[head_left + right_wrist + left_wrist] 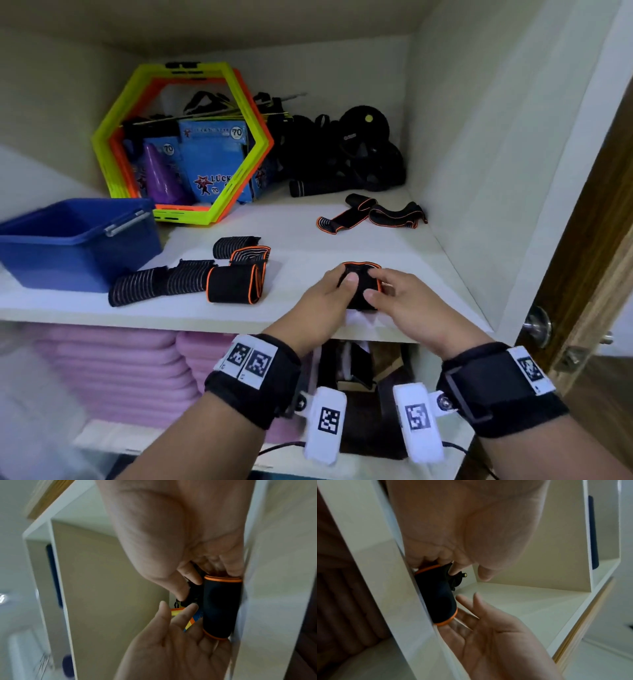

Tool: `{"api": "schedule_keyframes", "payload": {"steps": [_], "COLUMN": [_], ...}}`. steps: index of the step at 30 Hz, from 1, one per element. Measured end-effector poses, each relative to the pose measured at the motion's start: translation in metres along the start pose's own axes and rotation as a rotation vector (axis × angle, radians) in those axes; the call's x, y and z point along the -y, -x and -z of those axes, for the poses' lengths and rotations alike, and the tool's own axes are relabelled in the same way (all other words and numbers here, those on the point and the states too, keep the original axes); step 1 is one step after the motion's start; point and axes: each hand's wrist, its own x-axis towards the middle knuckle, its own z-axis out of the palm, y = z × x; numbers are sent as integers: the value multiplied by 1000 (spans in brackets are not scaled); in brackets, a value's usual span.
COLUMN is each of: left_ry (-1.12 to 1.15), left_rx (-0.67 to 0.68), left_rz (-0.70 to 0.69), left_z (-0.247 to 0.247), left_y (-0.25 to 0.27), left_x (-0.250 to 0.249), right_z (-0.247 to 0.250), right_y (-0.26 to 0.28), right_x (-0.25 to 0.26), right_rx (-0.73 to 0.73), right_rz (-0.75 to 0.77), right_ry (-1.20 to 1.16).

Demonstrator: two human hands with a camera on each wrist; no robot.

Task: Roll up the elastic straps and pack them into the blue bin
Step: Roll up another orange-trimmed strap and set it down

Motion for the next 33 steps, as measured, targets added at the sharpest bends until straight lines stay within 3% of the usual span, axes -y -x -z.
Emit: {"api": "schedule_keyframes", "payload": {"steps": [5,8,10,13,16,24,33], "left_ry": [-457,-704,-823,-951,-1007,-921,-914], "left_rx": [-236,-400,-433,-332,-245,-64,78], "left_rz": [-51,-145,-91,44,75,-114,-176], "left_z": [42,87,116,143,159,180,207], "left_y": [20,33,38,40,37,14,4], "left_x": [-6,-3,4,17,30,49,43], "right_z": [-14,-25,-36,-48,-59,-78,-79], "right_y": [-16,-22,-27,-34,-44,-67,-72], "right_x": [23,37,46,56,66,79,86], "right_rx": [33,77,94,134,162,157,173], "right_rz": [29,49,50,57,65,30,2], "right_ry": [411,525,556,588,613,673,758]}}
